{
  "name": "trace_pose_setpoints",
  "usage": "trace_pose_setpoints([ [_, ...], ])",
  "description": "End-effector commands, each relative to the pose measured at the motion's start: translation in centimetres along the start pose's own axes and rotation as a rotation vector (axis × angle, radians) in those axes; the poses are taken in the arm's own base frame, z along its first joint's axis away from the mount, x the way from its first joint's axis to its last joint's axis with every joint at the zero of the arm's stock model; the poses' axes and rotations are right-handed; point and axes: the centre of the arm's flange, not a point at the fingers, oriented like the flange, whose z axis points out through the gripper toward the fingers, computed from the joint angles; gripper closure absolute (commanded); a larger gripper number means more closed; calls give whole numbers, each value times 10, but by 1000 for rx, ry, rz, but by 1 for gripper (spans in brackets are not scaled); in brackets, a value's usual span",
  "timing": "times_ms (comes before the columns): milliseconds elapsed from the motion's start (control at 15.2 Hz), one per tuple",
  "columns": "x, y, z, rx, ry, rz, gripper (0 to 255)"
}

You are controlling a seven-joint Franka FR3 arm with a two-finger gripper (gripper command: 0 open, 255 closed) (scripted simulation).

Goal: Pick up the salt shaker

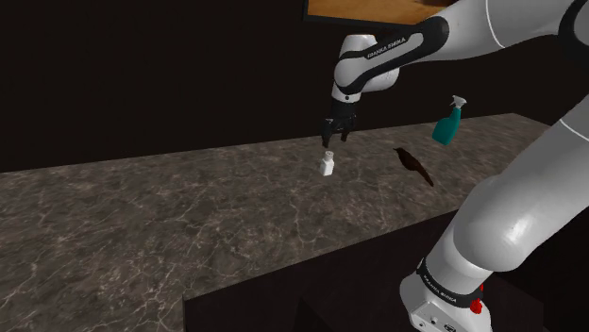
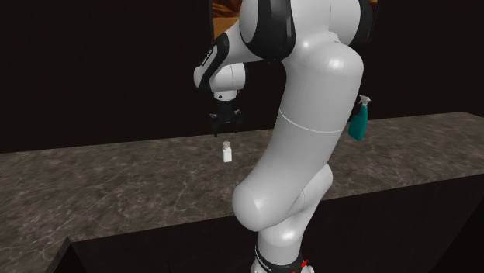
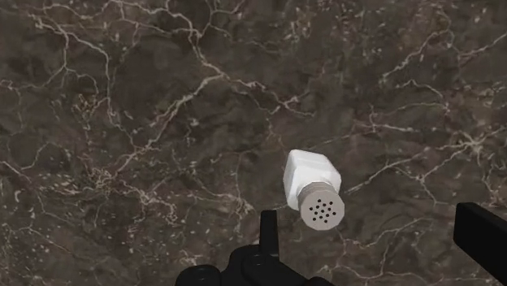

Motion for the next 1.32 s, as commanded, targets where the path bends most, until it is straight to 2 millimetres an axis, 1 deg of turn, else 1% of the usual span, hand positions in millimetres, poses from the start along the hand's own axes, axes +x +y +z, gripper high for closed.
trace_pose_setpoints([
  [0, 12, 8, 23, -8, -12, 0, 0],
  [66, 12, 8, 23, -8, -12, 0, 0],
  [462, 12, 9, 55, -8, -12, 0, 0],
  [528, 12, 9, 63, -8, -12, 0, 0],
  [660, 12, 9, 63, -8, -12, 0, 0],
  [726, 12, 9, 63, -8, -12, 0, 255],
  [1254, 12, 9, 63, -8, -12, 0, 255],
])
